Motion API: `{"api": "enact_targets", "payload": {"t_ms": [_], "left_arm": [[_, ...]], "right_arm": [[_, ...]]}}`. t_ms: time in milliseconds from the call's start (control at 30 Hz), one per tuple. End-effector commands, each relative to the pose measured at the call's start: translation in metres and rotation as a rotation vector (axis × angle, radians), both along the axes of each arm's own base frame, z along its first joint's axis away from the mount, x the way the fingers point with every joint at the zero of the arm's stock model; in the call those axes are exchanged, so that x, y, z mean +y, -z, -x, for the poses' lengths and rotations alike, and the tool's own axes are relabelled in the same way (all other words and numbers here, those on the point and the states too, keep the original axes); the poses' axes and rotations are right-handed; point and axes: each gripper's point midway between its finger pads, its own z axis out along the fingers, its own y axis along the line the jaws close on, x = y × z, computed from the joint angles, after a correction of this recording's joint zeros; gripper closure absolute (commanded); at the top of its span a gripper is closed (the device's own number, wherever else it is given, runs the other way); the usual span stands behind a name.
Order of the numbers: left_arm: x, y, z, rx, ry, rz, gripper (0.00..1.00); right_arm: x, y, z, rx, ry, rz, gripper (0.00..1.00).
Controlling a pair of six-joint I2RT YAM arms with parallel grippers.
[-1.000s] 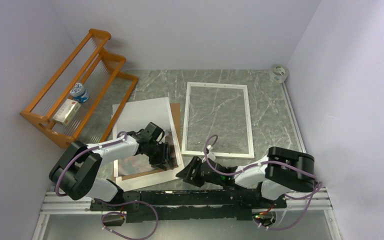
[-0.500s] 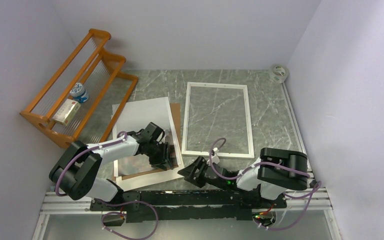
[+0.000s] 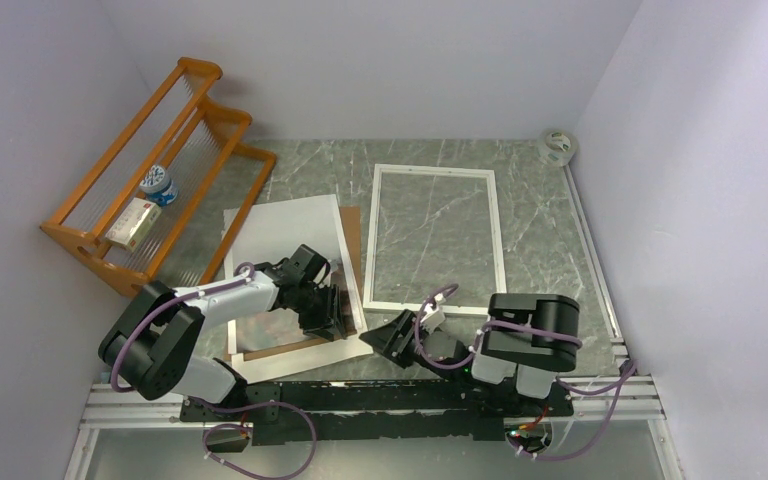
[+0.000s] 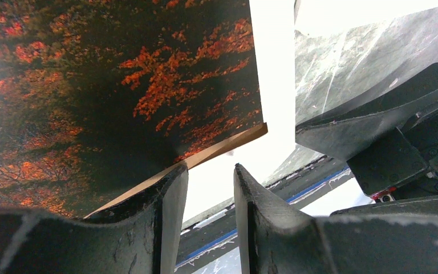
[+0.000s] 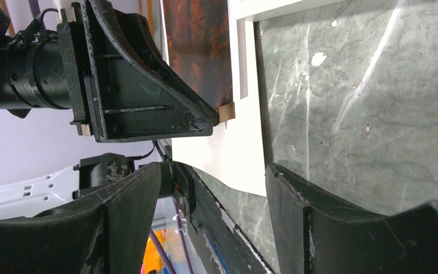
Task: Put the photo into the frame
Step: Pick up the photo frame item at the center of the board.
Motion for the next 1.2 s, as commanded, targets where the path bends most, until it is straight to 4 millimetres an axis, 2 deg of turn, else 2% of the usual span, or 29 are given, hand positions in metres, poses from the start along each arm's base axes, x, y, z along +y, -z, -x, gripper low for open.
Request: {"api": "enact_targets", "payload": {"t_ms": [0,133,300,400,500,667,767,933,1167], "left_arm": [[0.016,0.023,0.016,0.046,0.012,-0.106,0.57],[0.016,0.023,0.016,0.042,0.011,-0.104,0.57],[0.016,0.023,0.016,0.043,0.01,-0.105,0.57],[0.016,0.023,0.016,0.041,0.01,-0.105,0.57],[0.017,0.022,0.016,0.041,0.01,-0.107,0.57],[0.017,0.022,0.016,0.038,0.01,-0.109,0.57],[0.017,0.022,0.015,0.036,0.008,-0.11,0.57],[0.019,0.021,0.014,0.033,0.001,-0.124,0.57],[0.02,0.02,0.012,0.025,-0.003,-0.133,0.57]], "right_arm": [[0.004,-0.001,0.002,-0.011,-0.024,-0.026,0.29],[0.009,0.002,0.008,0.017,-0.065,-0.041,0.31],[0.015,-0.006,0.01,0.022,-0.112,-0.1,0.35],[0.016,-0.014,0.011,0.009,-0.13,-0.135,0.27],[0.018,-0.014,0.013,0.01,-0.157,-0.128,0.19],[0.021,-0.014,0.016,0.007,-0.192,-0.097,0.17],[0.021,-0.018,0.014,-0.005,-0.197,-0.098,0.19],[0.014,-0.026,0.009,-0.016,-0.171,-0.111,0.36],[0.017,-0.034,0.008,-0.028,-0.195,-0.119,0.36]]}}
